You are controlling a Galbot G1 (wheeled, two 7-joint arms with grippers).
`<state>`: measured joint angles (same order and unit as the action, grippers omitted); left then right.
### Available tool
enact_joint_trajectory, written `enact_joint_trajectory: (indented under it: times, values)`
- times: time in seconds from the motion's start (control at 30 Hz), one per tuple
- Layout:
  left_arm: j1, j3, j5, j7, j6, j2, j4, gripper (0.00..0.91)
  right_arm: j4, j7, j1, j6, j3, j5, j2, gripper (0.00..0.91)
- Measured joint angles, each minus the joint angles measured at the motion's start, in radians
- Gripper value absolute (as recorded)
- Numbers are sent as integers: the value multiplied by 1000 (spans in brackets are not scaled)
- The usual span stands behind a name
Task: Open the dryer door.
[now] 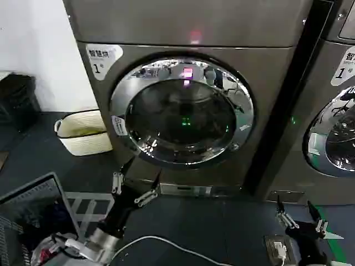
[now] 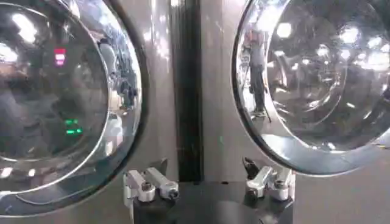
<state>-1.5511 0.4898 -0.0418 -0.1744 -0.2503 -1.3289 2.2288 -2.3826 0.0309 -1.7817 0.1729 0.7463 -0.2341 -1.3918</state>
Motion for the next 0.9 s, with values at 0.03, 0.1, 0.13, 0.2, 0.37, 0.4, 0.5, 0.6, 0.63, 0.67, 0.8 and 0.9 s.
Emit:
enact_joint_trajectory:
  times: [0.03, 0.1, 0.13, 0.2, 0.37, 0.4, 0.5, 0.6, 0.63, 0.67, 0.8, 0.9]
  values:
    - [-1, -1, 7, 0, 0, 0, 3, 907, 5, -20, 10, -15, -4, 15, 15, 907]
    - [-5, -6, 15, 0, -2, 3, 13, 907, 26, -44, 41, -50, -19, 8, 56, 907]
    - [-6, -7, 15, 1, -7, 4, 17, 907, 37, -60, 58, -64, -27, -6, 80, 907]
    - [-14, -6, 15, 1, -16, 6, 24, 907, 62, -99, 99, -90, -48, -37, 137, 907]
    - [-41, 7, 11, 1, -36, 8, 41, 907, 120, -154, 209, -118, -119, -115, 273, 907]
    - [-46, 9, 14, 1, -38, 6, 45, 907, 132, -161, 236, -123, -139, -121, 301, 907]
    - [-60, 14, 20, 1, -45, 5, 58, 907, 167, -172, 314, -131, -199, -139, 364, 907]
    - [-76, 16, 26, -1, -55, 3, 74, 907, 209, -175, 403, -133, -271, -164, 419, 907]
    - [-81, 17, 26, -3, -58, 2, 79, 907, 222, -173, 429, -132, -294, -169, 433, 907]
    - [-87, 17, 26, -4, -61, 2, 83, 907, 236, -172, 455, -131, -317, -177, 447, 907]
    - [-100, 18, 26, -7, -74, 5, 98, 907, 283, -176, 562, -135, -413, -200, 486, 907]
    - [-110, 28, 25, -9, -78, 7, 107, 907, 317, -175, 652, -141, -486, -213, 500, 907]
